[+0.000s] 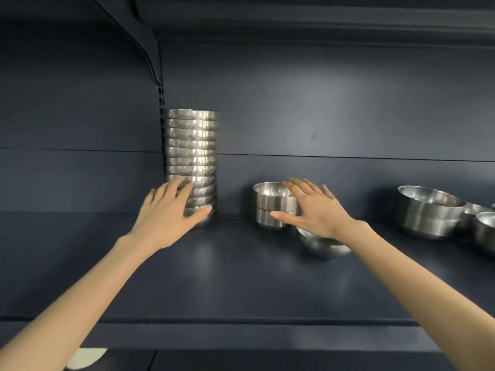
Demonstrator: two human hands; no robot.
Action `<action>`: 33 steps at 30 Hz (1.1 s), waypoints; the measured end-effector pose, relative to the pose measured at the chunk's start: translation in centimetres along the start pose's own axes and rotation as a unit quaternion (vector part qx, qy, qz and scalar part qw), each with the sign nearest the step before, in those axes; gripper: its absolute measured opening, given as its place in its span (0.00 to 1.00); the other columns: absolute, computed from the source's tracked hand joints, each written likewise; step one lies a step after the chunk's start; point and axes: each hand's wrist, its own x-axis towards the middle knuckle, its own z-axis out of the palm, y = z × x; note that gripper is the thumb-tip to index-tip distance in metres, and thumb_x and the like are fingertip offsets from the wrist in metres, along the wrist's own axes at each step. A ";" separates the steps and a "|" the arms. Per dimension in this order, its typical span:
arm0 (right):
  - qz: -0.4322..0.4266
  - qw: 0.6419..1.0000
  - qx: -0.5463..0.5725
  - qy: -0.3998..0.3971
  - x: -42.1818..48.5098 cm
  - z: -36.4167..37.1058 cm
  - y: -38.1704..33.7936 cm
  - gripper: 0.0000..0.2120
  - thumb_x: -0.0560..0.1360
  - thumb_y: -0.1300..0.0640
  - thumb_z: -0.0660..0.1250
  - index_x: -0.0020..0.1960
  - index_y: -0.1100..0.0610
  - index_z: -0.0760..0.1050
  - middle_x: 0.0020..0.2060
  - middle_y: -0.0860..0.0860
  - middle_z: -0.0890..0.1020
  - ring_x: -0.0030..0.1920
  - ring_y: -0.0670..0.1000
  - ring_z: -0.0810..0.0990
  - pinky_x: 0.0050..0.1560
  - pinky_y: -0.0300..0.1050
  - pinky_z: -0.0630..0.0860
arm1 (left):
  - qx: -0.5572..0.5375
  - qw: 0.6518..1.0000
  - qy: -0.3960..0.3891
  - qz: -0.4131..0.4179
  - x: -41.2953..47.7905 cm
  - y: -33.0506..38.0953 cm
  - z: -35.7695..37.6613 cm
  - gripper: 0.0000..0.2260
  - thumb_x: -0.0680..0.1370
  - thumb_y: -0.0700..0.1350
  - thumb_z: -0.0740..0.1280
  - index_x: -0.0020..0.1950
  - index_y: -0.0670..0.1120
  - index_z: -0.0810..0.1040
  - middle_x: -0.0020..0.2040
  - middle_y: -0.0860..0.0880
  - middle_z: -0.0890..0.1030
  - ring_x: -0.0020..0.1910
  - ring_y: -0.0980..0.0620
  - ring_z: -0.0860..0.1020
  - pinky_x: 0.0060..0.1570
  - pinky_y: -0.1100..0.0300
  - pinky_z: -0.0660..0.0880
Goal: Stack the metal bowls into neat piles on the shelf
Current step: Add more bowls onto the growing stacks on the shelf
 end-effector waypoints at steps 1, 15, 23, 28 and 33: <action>0.004 1.000 0.005 0.000 -0.6 0.0 0.7 0.40 0.73 0.29 0.56 0.78 0.48 0.52 0.78 0.47 0.56 0.78 0.52 0.51 0.76 0.59 0.48 | -0.007 1.000 -0.002 0.003 -0.3 1.0 0.0 0.46 0.69 0.77 0.38 0.78 0.49 0.55 0.78 0.50 0.54 0.77 0.49 0.53 0.74 0.50 0.52; 0.086 0.984 0.138 -0.077 -7.1 -0.2 8.7 0.48 0.69 0.29 0.62 0.79 0.51 0.49 0.78 0.43 0.53 0.75 0.48 0.60 0.72 0.49 0.60 | -0.097 0.986 -0.085 0.104 -0.2 14.9 2.5 0.33 0.78 0.67 0.52 0.78 0.49 0.56 0.78 0.52 0.57 0.75 0.51 0.57 0.71 0.53 0.57; 0.117 0.956 0.249 -0.105 -8.0 1.4 11.1 0.53 0.66 0.31 0.68 0.79 0.57 0.49 0.77 0.48 0.58 0.76 0.49 0.58 0.73 0.43 0.58 | -0.203 0.960 -0.172 0.086 0.2 19.1 4.1 0.36 0.75 0.69 0.58 0.76 0.48 0.60 0.74 0.52 0.66 0.71 0.50 0.66 0.62 0.52 0.65; 0.122 0.934 0.320 -0.100 -7.8 2.1 11.5 0.34 0.71 0.42 0.72 0.71 0.52 0.64 0.57 0.38 0.76 0.58 0.36 0.74 0.56 0.28 0.69 | -0.347 0.914 -0.204 0.057 0.8 19.2 5.1 0.23 0.72 0.64 0.69 0.61 0.53 0.72 0.58 0.60 0.76 0.59 0.58 0.74 0.58 0.62 0.72; 0.117 0.923 0.355 -0.087 -7.4 2.4 11.8 0.37 0.69 0.46 0.75 0.71 0.55 0.64 0.57 0.43 0.78 0.58 0.42 0.77 0.62 0.36 0.72 | -0.425 0.882 -0.197 0.054 1.2 18.9 6.0 0.22 0.69 0.59 0.75 0.59 0.53 0.76 0.55 0.57 0.81 0.54 0.59 0.79 0.57 0.60 0.75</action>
